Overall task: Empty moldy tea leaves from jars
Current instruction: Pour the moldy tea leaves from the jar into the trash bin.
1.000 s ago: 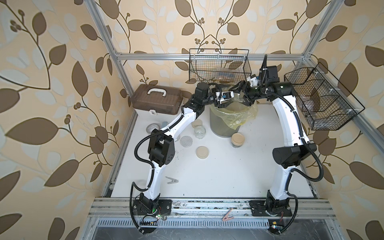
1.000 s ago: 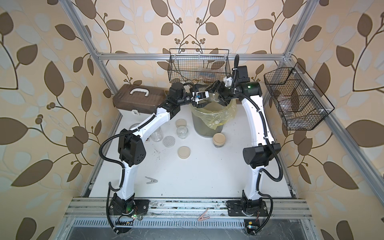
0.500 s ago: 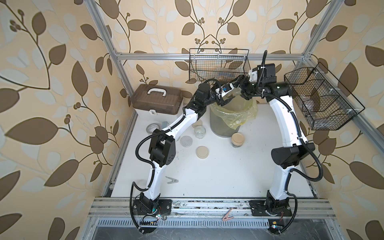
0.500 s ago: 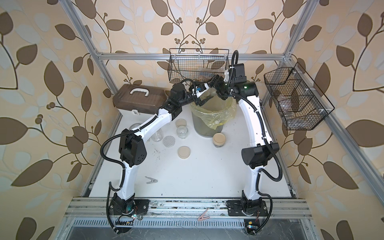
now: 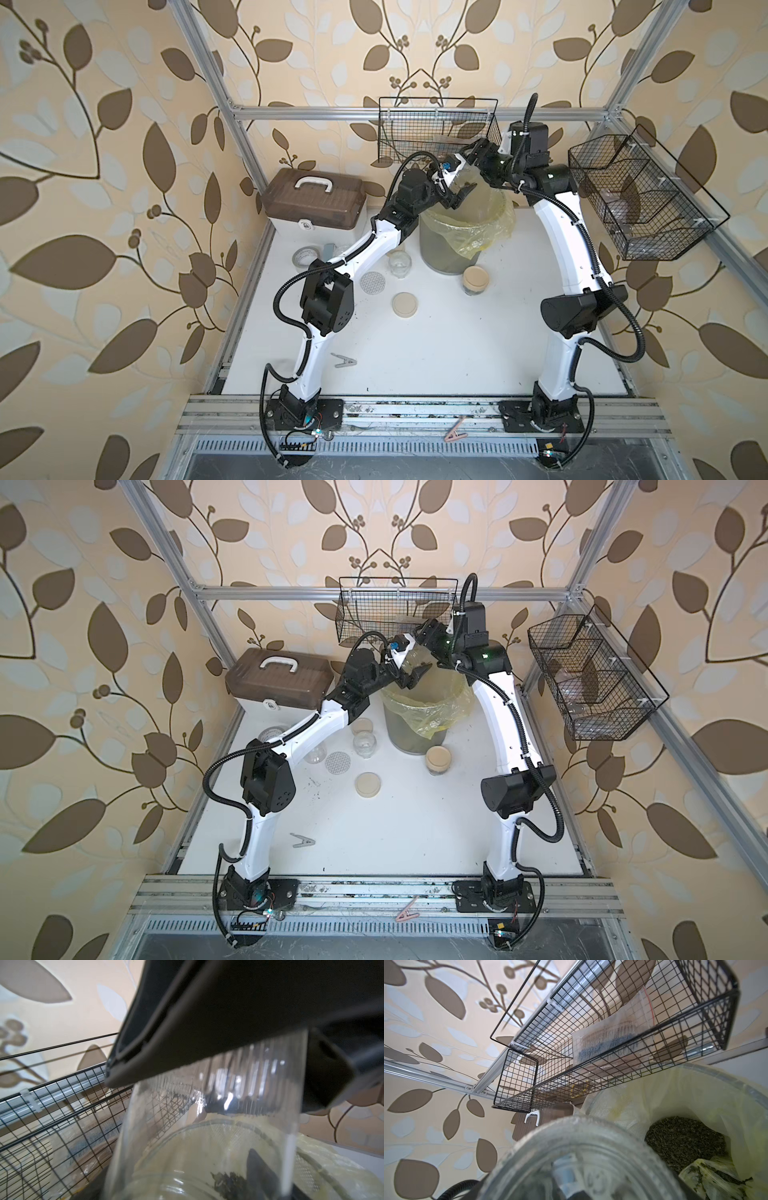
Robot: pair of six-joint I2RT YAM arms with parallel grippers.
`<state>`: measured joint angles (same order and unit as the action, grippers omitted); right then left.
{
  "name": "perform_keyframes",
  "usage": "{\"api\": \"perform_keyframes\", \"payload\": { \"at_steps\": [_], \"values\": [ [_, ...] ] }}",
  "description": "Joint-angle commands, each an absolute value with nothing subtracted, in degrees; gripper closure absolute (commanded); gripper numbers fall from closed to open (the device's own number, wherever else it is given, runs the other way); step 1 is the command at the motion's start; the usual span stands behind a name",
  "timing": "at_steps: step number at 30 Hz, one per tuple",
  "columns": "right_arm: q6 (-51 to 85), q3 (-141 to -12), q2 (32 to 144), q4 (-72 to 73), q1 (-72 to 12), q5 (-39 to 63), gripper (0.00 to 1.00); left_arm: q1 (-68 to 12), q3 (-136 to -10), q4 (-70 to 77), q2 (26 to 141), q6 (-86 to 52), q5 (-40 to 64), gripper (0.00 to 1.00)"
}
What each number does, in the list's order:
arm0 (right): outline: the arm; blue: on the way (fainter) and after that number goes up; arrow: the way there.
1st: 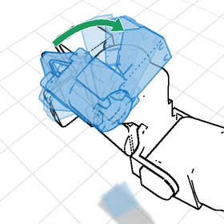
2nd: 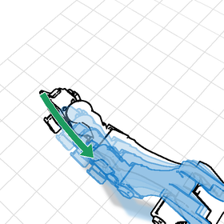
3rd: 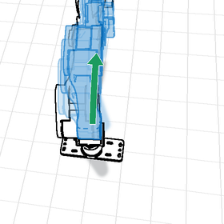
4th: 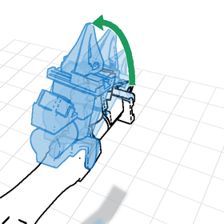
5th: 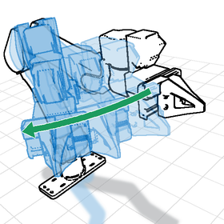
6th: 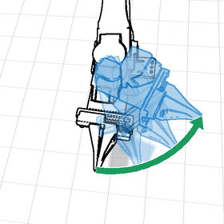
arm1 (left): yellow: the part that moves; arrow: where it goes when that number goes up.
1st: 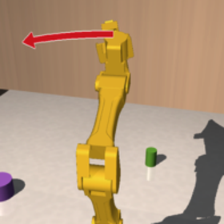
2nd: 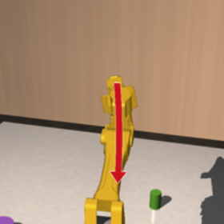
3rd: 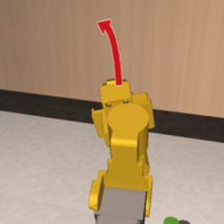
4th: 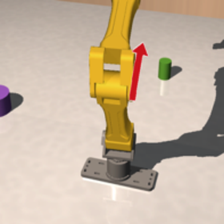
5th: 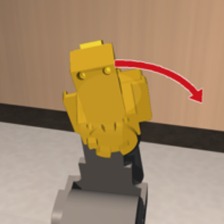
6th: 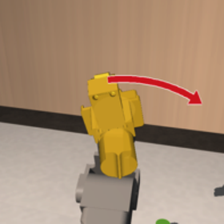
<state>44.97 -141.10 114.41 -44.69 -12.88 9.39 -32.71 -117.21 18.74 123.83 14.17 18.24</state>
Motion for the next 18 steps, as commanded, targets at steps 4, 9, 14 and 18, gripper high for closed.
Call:
{"api": "perform_keyframes", "payload": {
  "at_steps": [4,9,14,18],
  "values": [
    [36.5,-142.18,110.5,-42.93,-14.65,7.54,1.0,-32.48,-110.74,26.0,117.6,1.83,12.23,0.01],
    [29.56,-142.64,109.43,-45.6,-15.2,2.32,1.0,-32.49,-106.0,24.92,114.33,5.39,12.56,0.01],
    [23.56,-144.04,109.38,-48.68,-16.07,-2.81,1.0,-32.52,-99.84,25.24,109.66,7.35,11.15,0.01],
    [18.37,-143.97,109.59,-50.4,-17.17,-6.95,1.0,-32.47,-96.72,23.8,105.62,9.8,12.62,0.01]
  ]
}}
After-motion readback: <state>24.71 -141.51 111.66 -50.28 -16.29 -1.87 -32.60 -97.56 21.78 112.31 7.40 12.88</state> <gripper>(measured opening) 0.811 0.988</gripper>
